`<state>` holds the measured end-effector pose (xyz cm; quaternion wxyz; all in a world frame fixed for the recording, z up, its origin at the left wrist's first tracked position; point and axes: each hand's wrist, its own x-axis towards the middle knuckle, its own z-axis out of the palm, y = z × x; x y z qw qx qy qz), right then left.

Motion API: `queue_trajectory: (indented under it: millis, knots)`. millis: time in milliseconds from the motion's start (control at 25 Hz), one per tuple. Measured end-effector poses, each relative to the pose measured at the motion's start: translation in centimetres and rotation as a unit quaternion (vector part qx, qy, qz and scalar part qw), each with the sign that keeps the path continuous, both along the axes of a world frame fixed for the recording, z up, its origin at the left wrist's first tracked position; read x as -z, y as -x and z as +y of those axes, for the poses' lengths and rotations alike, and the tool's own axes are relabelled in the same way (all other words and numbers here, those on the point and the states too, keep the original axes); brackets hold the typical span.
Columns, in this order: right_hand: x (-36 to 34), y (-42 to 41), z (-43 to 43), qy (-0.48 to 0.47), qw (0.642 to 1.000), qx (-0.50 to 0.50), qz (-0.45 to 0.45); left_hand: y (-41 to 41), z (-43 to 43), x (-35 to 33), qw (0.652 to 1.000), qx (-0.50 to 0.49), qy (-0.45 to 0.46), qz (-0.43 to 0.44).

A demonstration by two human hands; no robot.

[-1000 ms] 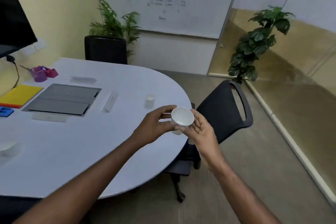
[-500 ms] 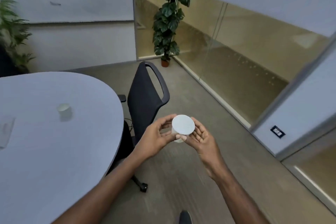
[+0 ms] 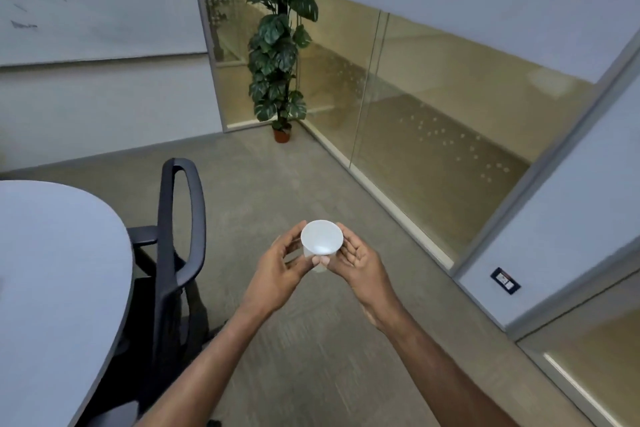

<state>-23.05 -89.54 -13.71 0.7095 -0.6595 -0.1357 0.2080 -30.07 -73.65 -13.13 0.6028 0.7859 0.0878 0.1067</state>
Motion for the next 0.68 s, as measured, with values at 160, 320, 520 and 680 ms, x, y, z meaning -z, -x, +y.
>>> queue_trajectory:
  millis: [160, 320, 520, 680]
  knots:
    - [-0.3, -8.4, 2.2, 0.0, 1.0, -0.028, -0.01, -7.5, 1.7, -0.6, 1.0, -0.02, -0.004, 0.001]
    - [0.3, -16.3, 7.2, 0.001, 0.997, -0.071, -0.013, -14.3, 7.1, -0.3, 0.998, -0.051, -0.03, 0.017]
    - [0.3, -25.4, 16.5, -0.004, 0.993, -0.115, -0.022, -23.0, 16.5, -0.3, 0.996, -0.069, -0.045, 0.017]
    - [-0.8, -31.5, 24.6, -0.008, 0.99, -0.14, -0.028, -28.4, 23.8, -1.4, 0.994, -0.099, -0.036, 0.017]
